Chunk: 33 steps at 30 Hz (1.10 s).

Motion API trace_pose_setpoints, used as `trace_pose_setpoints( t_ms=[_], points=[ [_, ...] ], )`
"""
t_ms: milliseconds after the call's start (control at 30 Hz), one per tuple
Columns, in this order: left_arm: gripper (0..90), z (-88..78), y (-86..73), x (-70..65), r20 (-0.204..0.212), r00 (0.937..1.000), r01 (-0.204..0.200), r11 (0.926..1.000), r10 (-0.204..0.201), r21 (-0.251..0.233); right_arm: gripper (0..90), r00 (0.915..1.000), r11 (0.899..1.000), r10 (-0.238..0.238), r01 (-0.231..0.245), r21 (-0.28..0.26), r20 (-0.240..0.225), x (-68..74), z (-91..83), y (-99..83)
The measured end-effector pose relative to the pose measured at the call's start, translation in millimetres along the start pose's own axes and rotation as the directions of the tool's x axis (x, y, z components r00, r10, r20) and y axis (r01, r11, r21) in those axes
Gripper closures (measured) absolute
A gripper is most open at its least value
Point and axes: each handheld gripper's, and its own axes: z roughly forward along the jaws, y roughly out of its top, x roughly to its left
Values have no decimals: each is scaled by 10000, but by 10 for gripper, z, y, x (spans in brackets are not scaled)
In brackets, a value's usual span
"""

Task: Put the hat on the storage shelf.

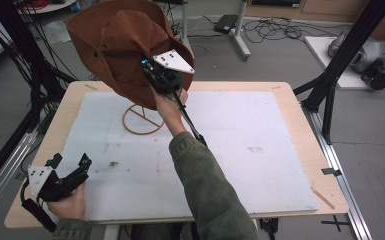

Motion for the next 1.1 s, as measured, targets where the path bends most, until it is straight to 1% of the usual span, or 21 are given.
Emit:
trace_pose_setpoints(
  t_ms=[67,167,267,333,500,567,633,733,800,867,933,967,1000,1067,1100],
  points=[
    [133,-2,0,0,-16,10000,1,10000,-1,7,867,10000,9999,53,-54,139,70,-5,8,-63],
    [133,2,0,-5,0,10000,9,10000,-9,0,866,10000,9995,4,-5,329,43,-16,12,-134],
    [132,8,-3,-16,28,10000,-22,10000,22,27,864,10000,9989,-23,24,470,-21,-8,25,-164],
    [133,9,-3,-20,32,10000,-63,10000,63,51,861,10000,9979,60,-57,652,-52,-2,38,-181],
    [133,13,-4,-19,48,10000,-74,9999,74,70,853,10000,9960,0,5,897,-62,12,50,-218],
    [133,13,-5,-19,45,10000,-58,10000,57,76,836,9999,9948,-41,52,1014,-111,21,50,-226],
    [133,14,-3,-18,59,9999,-93,9999,92,83,801,9998,9936,-123,136,1125,-129,28,51,-241],
    [133,15,-3,-26,77,9999,-72,9999,71,70,758,10000,9921,-92,96,1247,-38,19,58,-260],
    [133,15,-2,-28,83,9999,-91,9999,91,78,700,10000,9912,-70,75,1319,-45,6,60,-262],
    [133,19,-3,-27,79,9999,-81,9999,80,73,634,9998,9900,-143,164,1398,-160,0,58,-259],
    [133,19,-3,-27,66,10000,-74,9999,73,80,538,9993,9886,-288,318,1474,-228,-1,61,-260],
    [133,19,-3,-28,65,9999,-80,9999,79,85,514,9991,9870,-336,371,1566,-253,-5,62,-261],
    [133,17,-2,-28,79,9999,-83,9999,82,74,466,9988,9856,-352,403,1641,-341,-9,64,-263],
    [133,15,-1,-26,69,9999,-109,9999,108,75,367,9991,9852,-266,320,1687,-341,-18,58,-259],
    [133,16,-1,-25,63,9999,-89,9999,88,70,313,9992,9852,-96,160,1705,-379,-28,51,-251]
  ],
)
